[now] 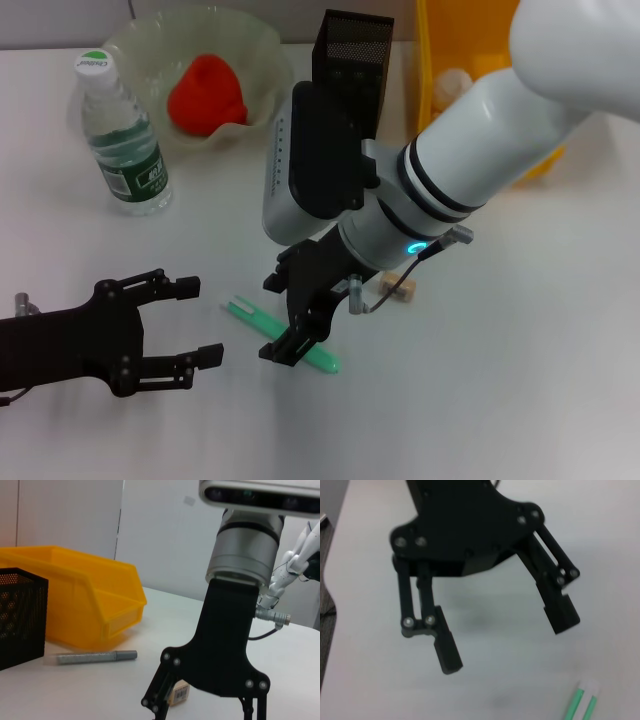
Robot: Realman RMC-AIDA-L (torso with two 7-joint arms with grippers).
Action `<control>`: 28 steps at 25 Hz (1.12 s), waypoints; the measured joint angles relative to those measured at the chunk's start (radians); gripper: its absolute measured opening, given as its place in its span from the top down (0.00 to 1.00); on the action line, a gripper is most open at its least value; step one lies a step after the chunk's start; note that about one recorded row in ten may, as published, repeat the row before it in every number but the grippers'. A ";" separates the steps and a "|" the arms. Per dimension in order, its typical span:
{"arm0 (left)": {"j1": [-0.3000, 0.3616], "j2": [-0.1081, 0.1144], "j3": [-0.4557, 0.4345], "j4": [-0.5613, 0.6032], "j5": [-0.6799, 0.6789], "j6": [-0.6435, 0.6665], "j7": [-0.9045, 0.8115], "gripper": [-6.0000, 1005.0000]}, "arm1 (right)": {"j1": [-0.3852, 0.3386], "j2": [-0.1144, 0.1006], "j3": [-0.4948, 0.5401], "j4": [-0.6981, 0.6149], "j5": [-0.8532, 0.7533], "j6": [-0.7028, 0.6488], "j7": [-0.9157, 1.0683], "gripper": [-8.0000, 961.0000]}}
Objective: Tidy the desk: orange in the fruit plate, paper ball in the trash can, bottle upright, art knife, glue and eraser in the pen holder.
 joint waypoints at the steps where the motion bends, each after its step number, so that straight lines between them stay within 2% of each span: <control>1: 0.001 0.000 -0.002 0.000 0.000 0.000 0.000 0.14 | 0.001 0.000 -0.005 0.009 0.006 0.007 0.002 0.18; 13: 0.002 -0.002 -0.011 -0.002 0.000 0.002 -0.001 0.14 | -0.005 0.000 -0.045 0.053 0.029 0.046 0.003 0.20; 18: 0.003 -0.002 -0.011 -0.003 0.000 -0.001 -0.002 0.14 | -0.006 0.000 -0.045 0.057 0.035 0.053 0.000 0.43; 28: 0.000 -0.002 -0.011 0.000 0.000 -0.002 -0.003 0.14 | -0.006 0.000 -0.048 0.077 0.038 0.078 0.002 0.56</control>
